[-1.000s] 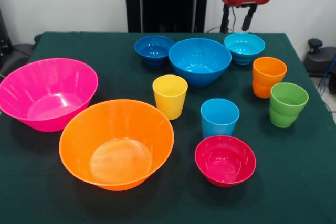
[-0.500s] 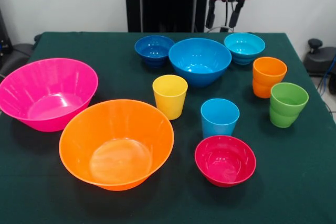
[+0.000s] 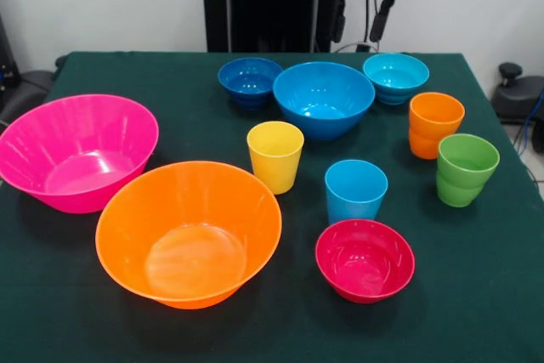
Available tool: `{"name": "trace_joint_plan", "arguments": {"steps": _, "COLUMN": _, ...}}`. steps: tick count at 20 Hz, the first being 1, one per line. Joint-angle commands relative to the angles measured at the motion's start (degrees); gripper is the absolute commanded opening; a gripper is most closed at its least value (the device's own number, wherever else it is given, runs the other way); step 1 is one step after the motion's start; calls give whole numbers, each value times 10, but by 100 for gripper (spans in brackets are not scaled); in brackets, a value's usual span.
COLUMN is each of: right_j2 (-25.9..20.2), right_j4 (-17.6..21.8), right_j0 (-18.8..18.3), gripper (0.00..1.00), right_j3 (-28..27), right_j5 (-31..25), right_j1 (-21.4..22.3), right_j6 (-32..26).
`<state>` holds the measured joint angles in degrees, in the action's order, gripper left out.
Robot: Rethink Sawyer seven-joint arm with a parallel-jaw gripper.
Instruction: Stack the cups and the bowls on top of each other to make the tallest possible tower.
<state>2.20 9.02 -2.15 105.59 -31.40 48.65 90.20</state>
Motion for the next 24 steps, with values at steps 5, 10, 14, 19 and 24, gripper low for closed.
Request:
{"name": "trace_joint_plan", "arguments": {"steps": 5, "right_j2": -45, "right_j4": -4, "right_j0": 16, "gripper": 100, "right_j3": -88, "right_j5": 5, "right_j1": -100, "right_j6": 72}}
{"name": "trace_joint_plan", "arguments": {"steps": 10, "right_j2": -55, "right_j4": 4, "right_j0": -9, "gripper": 100, "right_j3": -163, "right_j5": -20, "right_j1": -133, "right_j6": 28}}
{"name": "trace_joint_plan", "arguments": {"steps": 14, "right_j2": -78, "right_j4": -2, "right_j0": -27, "gripper": 100, "right_j3": -202, "right_j5": -77, "right_j1": -127, "right_j6": -11}}
{"name": "trace_joint_plan", "arguments": {"steps": 19, "right_j2": -61, "right_j4": 6, "right_j0": -9, "gripper": 100, "right_j3": -258, "right_j5": -105, "right_j1": -154, "right_j6": 14}}
{"name": "trace_joint_plan", "arguments": {"steps": 24, "right_j2": -71, "right_j4": 9, "right_j0": -31, "gripper": 100, "right_j3": -236, "right_j5": -136, "right_j1": -121, "right_j6": -27}}
